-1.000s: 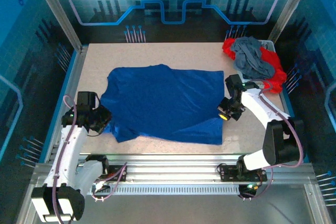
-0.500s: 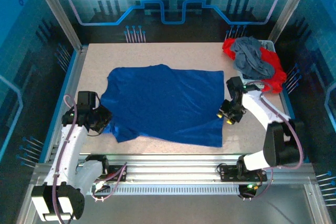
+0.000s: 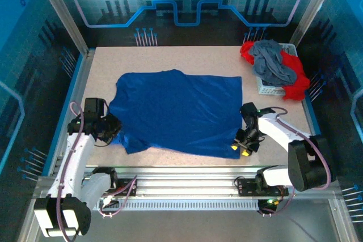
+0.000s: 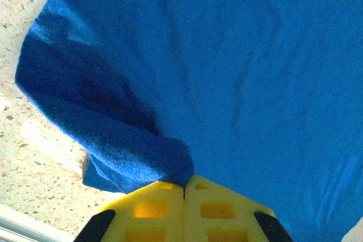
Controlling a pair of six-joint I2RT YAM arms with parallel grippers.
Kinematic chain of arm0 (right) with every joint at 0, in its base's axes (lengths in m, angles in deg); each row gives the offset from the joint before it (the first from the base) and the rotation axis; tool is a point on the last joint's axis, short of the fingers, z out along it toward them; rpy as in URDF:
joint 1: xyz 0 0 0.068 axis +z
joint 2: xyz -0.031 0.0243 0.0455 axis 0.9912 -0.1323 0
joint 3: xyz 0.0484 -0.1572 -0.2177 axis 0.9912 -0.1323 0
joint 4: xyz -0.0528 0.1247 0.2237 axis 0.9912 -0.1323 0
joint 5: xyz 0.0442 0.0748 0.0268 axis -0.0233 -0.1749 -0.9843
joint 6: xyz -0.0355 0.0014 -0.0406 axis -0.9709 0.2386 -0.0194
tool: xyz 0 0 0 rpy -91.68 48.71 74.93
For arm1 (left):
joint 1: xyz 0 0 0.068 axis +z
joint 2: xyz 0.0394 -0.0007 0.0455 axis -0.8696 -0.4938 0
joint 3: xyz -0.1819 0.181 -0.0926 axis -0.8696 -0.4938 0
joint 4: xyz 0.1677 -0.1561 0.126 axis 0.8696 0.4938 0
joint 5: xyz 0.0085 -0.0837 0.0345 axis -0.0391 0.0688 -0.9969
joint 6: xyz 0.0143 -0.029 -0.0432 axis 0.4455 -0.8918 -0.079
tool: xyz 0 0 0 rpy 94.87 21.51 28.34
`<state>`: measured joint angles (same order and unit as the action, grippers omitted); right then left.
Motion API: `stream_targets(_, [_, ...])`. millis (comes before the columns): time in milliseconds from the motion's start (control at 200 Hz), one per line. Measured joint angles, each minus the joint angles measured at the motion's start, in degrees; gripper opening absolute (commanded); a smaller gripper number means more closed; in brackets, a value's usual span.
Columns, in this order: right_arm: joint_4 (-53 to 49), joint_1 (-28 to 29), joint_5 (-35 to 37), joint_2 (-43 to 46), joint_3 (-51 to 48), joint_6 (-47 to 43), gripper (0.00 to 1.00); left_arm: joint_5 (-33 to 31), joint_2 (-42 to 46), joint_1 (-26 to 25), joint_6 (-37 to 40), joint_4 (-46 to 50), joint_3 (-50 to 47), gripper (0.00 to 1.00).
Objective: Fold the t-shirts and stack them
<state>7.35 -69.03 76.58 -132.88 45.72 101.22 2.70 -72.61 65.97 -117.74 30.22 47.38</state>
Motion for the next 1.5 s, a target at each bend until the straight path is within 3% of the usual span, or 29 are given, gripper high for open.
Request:
stream_targets(425, [1.9, 0.5, -0.4, -1.1, 0.0, 0.0, 0.23, 0.1, 0.0, -0.1, 0.0, 0.0, 0.0, 0.0])
stream_targets(600, [0.8, 0.5, 0.9, -0.7, 0.0, -0.6, 0.45, 0.1, 0.0, -0.1, 0.0, 0.0, 0.0, 0.0])
stream_targets(725, [0.3, 0.6, 1.4, 1.0, -0.2, -1.1, 0.51, 0.1, 0.0, -0.1, 0.0, -0.1, 0.0, 0.0])
stream_targets(1501, [5.7, 2.1, -1.4, 3.1, -3.6, 0.3, 0.47, 0.2, 0.0, -0.1, 0.0, -0.3, 0.7, 0.0])
